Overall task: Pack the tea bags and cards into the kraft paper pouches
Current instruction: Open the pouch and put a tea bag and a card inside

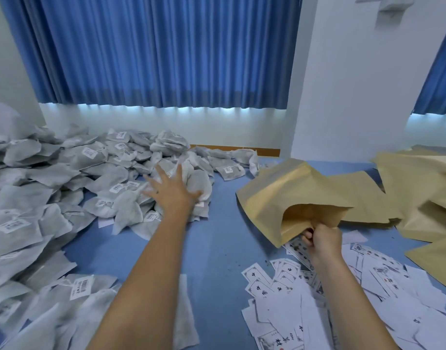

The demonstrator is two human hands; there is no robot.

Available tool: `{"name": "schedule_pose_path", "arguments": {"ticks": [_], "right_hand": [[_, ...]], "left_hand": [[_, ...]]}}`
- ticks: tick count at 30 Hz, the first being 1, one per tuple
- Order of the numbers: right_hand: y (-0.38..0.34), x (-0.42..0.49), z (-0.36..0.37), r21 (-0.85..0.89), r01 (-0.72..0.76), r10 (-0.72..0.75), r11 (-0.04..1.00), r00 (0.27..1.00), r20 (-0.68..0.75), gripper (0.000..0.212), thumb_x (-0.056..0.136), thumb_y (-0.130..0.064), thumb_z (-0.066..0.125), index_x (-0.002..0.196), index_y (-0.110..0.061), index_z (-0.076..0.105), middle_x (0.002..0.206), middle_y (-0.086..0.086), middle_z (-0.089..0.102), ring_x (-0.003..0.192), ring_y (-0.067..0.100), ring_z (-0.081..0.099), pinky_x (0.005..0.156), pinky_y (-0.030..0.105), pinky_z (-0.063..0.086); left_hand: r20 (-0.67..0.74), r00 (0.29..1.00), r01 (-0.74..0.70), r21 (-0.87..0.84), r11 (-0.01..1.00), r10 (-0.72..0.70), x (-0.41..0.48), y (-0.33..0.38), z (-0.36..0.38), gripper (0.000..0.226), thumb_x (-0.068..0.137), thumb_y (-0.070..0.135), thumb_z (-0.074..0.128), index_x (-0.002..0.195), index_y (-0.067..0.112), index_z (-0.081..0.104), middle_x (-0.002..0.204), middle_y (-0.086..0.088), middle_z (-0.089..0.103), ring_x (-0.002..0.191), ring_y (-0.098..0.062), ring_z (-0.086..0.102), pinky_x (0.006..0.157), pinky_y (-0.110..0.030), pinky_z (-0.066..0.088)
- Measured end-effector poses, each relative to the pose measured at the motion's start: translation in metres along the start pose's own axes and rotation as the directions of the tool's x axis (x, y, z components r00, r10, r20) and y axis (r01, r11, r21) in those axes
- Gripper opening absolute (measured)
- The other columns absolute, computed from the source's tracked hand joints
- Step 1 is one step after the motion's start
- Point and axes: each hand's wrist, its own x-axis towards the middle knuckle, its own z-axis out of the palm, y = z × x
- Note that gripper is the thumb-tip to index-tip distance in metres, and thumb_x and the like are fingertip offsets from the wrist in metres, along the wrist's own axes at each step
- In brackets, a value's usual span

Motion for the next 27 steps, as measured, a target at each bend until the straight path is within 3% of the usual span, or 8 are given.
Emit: {"name": "schedule_pose_path", "arguments": {"ticks": [2, 4, 10, 15, 18, 21, 23, 27], "right_hand": [[0.002, 0.001, 0.002, 0.0, 0.009, -0.009, 1.0, 1.0, -0.005, 0.032, 0.09, 0.01, 0.035, 0.07, -0.015, 0.034, 0.053, 0.0, 0.028, 0.032, 0.006, 0.028, 0.034, 0.016, 0.02], [0.002, 0.002, 0.004, -0.01, 0.016, -0.016, 1.0, 1.0, -0.004, 0.031, 0.091, 0.008, 0.036, 0.071, -0.015, 0.036, 0.052, 0.0, 0.03, 0.032, 0.005, 0.028, 0.034, 0.015, 0.021], [0.0, 0.001, 0.003, 0.016, 0.022, -0.021, 1.0, 0.999, -0.044, 0.028, 0.091, 0.007, 0.036, 0.072, -0.014, 0.039, 0.057, 0.002, 0.034, 0.035, 0.007, 0.032, 0.034, 0.015, 0.028], [-0.009, -0.005, 0.004, 0.097, 0.103, -0.096, 0.99, 0.993, -0.074, 0.027, 0.088, 0.009, 0.034, 0.07, -0.011, 0.038, 0.059, 0.005, 0.037, 0.033, 0.008, 0.033, 0.037, 0.019, 0.026], [-0.01, -0.008, 0.0, 0.119, 0.113, -0.102, 0.986, 0.991, -0.091, 0.027, 0.088, 0.008, 0.034, 0.069, -0.01, 0.038, 0.057, 0.005, 0.038, 0.035, 0.008, 0.034, 0.038, 0.02, 0.027], [-0.011, -0.008, -0.007, 0.118, 0.098, -0.086, 0.988, 0.991, -0.106, 0.025, 0.089, 0.006, 0.036, 0.07, -0.011, 0.04, 0.059, 0.004, 0.041, 0.038, 0.01, 0.035, 0.039, 0.021, 0.027], [-0.012, -0.007, -0.011, 0.131, 0.084, -0.069, 0.988, 0.991, -0.111, 0.025, 0.089, 0.006, 0.036, 0.072, -0.011, 0.044, 0.064, 0.005, 0.044, 0.043, 0.013, 0.035, 0.038, 0.02, 0.028], [-0.011, -0.007, -0.013, 0.146, 0.054, -0.037, 0.988, 0.993, -0.115, 0.025, 0.091, 0.006, 0.037, 0.073, -0.01, 0.044, 0.066, 0.005, 0.047, 0.044, 0.013, 0.037, 0.038, 0.019, 0.032]], "left_hand": [[0.263, 0.956, -0.116, -0.062, 0.991, 0.128, 0.015, -0.006, 0.01, 0.094, 0.072, 0.067, 0.064, 0.148, 0.039, 0.017, 0.158, -0.005, 0.002, 0.142, -0.045, -0.001, 0.105, -0.07, 0.019], [0.37, 0.902, -0.227, -0.027, 0.973, 0.221, 0.015, 0.001, 0.019, 0.086, 0.073, 0.062, 0.066, 0.145, 0.035, 0.029, 0.155, -0.003, 0.013, 0.141, -0.044, 0.004, 0.104, -0.066, 0.027], [0.389, 0.875, -0.346, 0.087, 0.934, 0.288, -0.013, 0.01, 0.018, 0.069, 0.076, 0.056, 0.063, 0.136, 0.034, 0.038, 0.145, -0.002, 0.028, 0.139, -0.042, 0.003, 0.101, -0.062, 0.032], [0.531, 0.715, -0.517, -0.037, 0.855, 0.455, -0.065, 0.03, 0.009, 0.072, 0.072, 0.051, 0.071, 0.135, 0.036, 0.039, 0.144, 0.0, 0.031, 0.141, -0.038, 0.006, 0.106, -0.055, 0.03], [0.512, 0.659, -0.555, -0.164, 0.816, 0.551, -0.09, 0.037, 0.003, 0.083, 0.069, 0.04, 0.079, 0.139, 0.04, 0.033, 0.141, 0.0, 0.03, 0.137, -0.031, 0.015, 0.105, -0.049, 0.033], [0.475, 0.754, -0.421, -0.181, 0.889, 0.454, -0.092, 0.03, -0.006, 0.112, 0.067, 0.031, 0.082, 0.148, 0.044, 0.006, 0.155, -0.006, 0.002, 0.142, -0.036, 0.0, 0.108, -0.052, 0.028], [0.535, 0.783, -0.32, -0.09, 0.943, 0.317, -0.094, 0.023, -0.008, 0.116, 0.069, 0.034, 0.082, 0.148, 0.045, -0.002, 0.157, -0.006, -0.016, 0.142, -0.041, -0.013, 0.107, -0.056, 0.027], [0.603, 0.767, -0.327, 0.078, 0.942, 0.217, -0.098, 0.016, -0.008, 0.109, 0.069, 0.03, 0.083, 0.148, 0.045, 0.008, 0.155, -0.007, -0.003, 0.14, -0.044, -0.001, 0.104, -0.053, 0.035]]}}
